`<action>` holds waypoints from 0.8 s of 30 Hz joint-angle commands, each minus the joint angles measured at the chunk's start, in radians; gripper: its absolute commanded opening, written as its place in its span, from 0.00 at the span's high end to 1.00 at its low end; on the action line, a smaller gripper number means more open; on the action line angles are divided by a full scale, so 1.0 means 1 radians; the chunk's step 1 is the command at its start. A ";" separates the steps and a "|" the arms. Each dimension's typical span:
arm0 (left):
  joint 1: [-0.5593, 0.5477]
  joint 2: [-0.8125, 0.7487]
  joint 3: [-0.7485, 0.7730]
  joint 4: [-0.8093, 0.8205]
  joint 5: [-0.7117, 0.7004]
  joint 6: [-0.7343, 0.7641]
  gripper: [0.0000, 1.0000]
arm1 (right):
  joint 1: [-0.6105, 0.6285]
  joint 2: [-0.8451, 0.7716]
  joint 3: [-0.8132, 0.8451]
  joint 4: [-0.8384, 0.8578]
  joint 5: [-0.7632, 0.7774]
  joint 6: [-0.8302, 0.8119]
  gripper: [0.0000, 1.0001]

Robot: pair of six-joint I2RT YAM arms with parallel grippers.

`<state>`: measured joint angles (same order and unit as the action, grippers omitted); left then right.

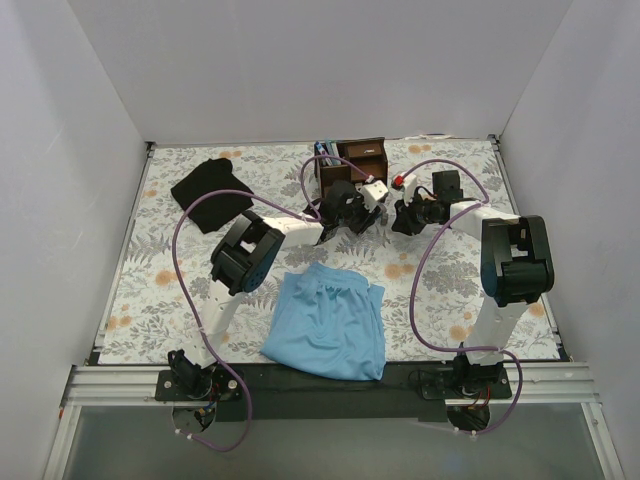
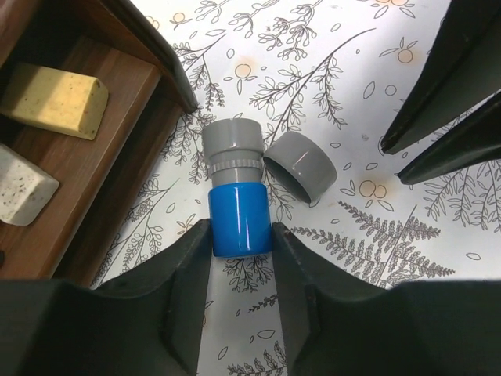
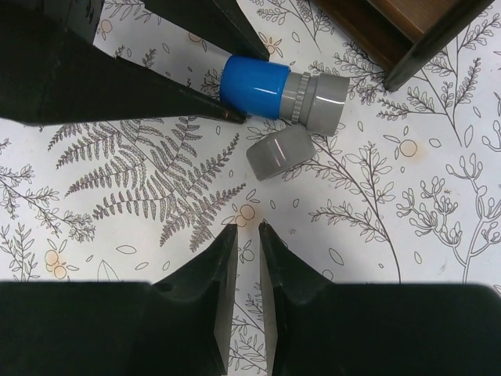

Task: Sort the stationery into containers
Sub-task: Close the stationery at the center of the board.

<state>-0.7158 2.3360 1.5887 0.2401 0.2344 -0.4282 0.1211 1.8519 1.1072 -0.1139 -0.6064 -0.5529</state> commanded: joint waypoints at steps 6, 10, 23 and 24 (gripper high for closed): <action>0.004 -0.017 -0.009 -0.024 0.014 0.023 0.80 | -0.018 -0.002 0.051 -0.033 -0.030 -0.076 0.71; 0.018 -0.038 -0.041 -0.030 0.022 0.039 0.84 | -0.028 0.026 0.089 -0.079 -0.035 -0.102 0.70; 0.079 -0.136 -0.194 -0.056 0.192 0.162 0.92 | -0.029 0.087 0.155 -0.105 -0.073 -0.068 0.82; 0.079 -0.138 -0.197 -0.064 0.232 0.184 0.92 | -0.028 0.092 0.160 -0.110 -0.078 -0.067 0.83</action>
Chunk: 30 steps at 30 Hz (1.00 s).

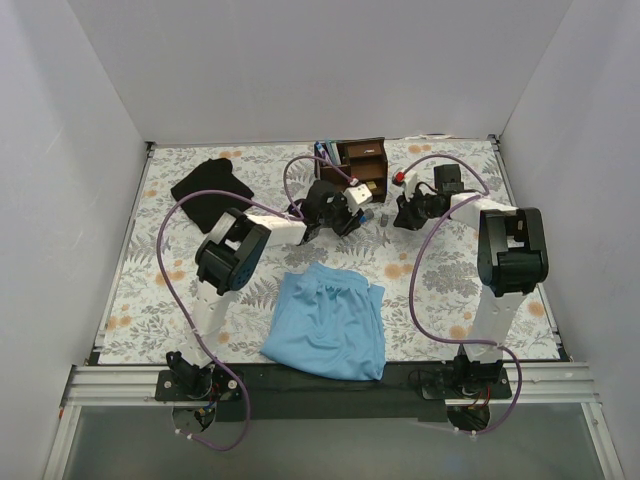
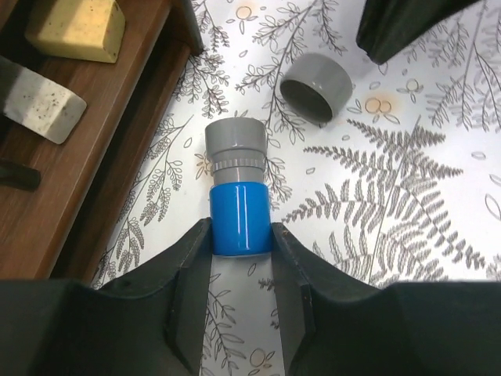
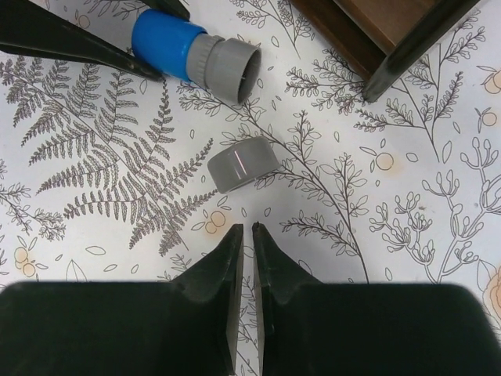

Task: Sort the stationery into containers
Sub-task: Close the stationery at the center of the board.

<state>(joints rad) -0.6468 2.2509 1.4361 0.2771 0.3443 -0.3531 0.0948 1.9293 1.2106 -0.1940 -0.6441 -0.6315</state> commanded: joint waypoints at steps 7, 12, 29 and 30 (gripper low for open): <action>0.013 -0.033 -0.034 -0.128 0.188 0.200 0.92 | 0.011 0.042 0.081 -0.038 -0.016 0.024 0.84; 0.015 0.001 0.015 -0.138 0.206 0.230 0.92 | 0.023 0.054 0.096 -0.038 0.010 0.030 0.85; 0.039 0.078 0.127 -0.187 0.255 0.338 0.92 | 0.049 0.099 0.158 -0.036 0.096 0.033 0.87; 0.039 0.079 0.130 -0.190 0.260 0.348 0.92 | 0.049 0.099 0.158 -0.036 0.096 0.032 0.87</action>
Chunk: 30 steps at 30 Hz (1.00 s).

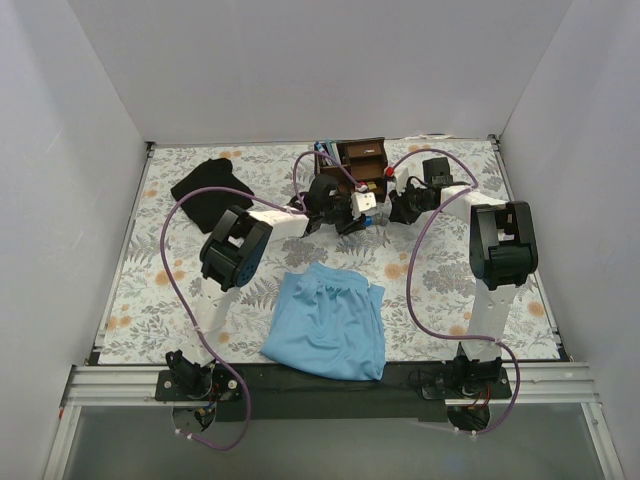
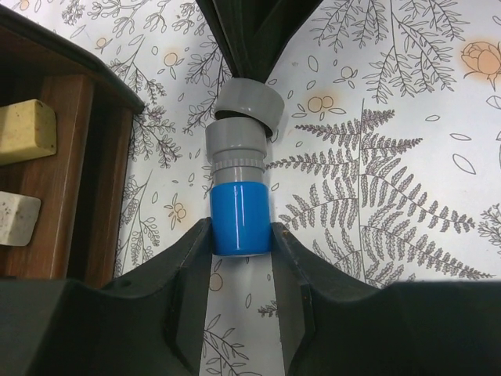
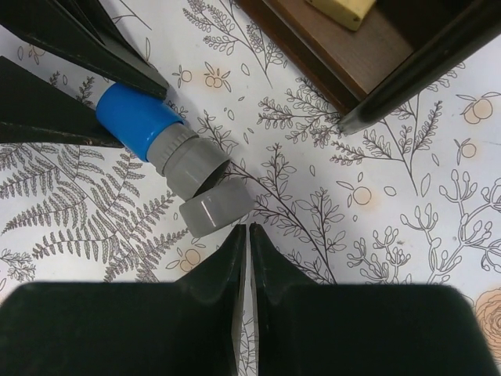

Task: Sort the stationery into containers
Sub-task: Close the stationery at the center of the board.

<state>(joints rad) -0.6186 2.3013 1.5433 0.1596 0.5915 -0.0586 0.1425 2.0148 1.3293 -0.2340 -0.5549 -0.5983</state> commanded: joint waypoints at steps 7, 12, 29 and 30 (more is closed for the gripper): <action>0.013 0.040 0.038 -0.095 0.040 0.111 0.92 | 0.006 0.019 0.054 0.004 0.000 -0.001 0.86; 0.017 0.032 0.037 -0.121 0.065 0.132 0.94 | 0.008 0.018 0.053 0.002 -0.016 0.003 0.86; 0.019 0.029 0.031 -0.155 0.088 0.154 0.95 | 0.016 0.009 0.038 0.002 -0.031 0.017 0.86; 0.019 0.030 0.031 -0.155 0.088 0.155 0.95 | 0.016 0.006 0.036 0.002 -0.031 0.018 0.86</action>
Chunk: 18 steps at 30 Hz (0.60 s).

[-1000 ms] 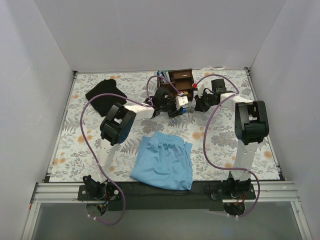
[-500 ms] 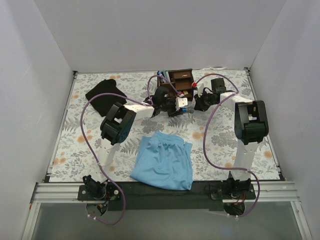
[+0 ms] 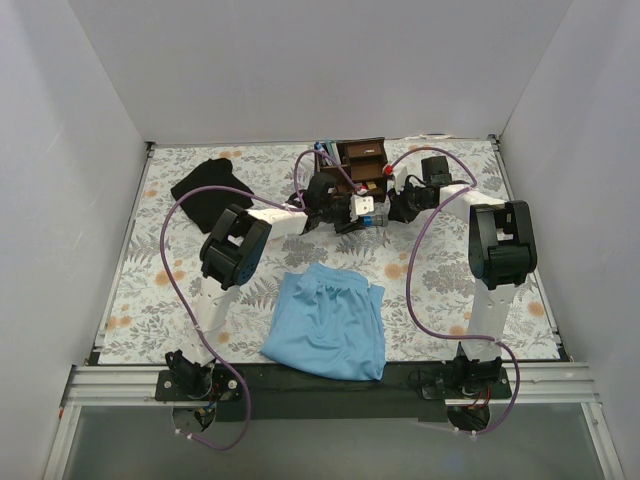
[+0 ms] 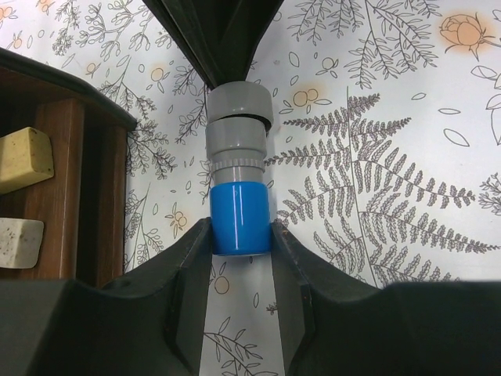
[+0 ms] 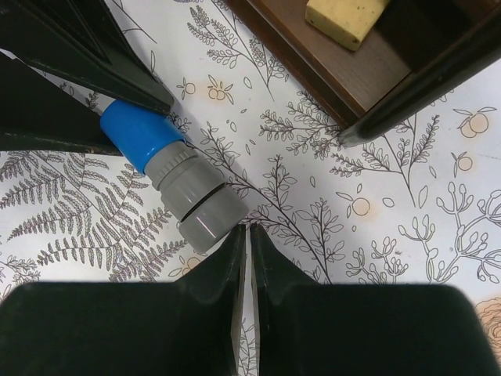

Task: Sort the stationery into containers
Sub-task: Close the stationery at the center of the board.

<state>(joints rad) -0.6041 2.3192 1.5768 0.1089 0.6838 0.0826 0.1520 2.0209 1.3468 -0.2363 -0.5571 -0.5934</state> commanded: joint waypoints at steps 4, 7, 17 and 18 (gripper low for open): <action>-0.002 0.026 0.035 -0.164 -0.006 0.025 0.95 | 0.008 -0.005 0.012 0.005 -0.030 0.017 0.86; -0.005 0.028 0.060 -0.187 -0.010 0.022 0.94 | 0.009 -0.008 0.011 0.005 -0.033 0.029 0.86; -0.019 0.031 0.088 -0.232 -0.006 -0.027 0.94 | 0.012 -0.010 0.011 0.005 -0.053 0.093 0.86; -0.019 0.032 0.088 -0.226 -0.003 -0.035 0.94 | 0.012 -0.010 0.008 0.005 -0.053 0.095 0.86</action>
<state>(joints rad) -0.6079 2.3325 1.6558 -0.0357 0.6868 0.0708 0.1577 2.0209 1.3468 -0.2359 -0.5758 -0.5293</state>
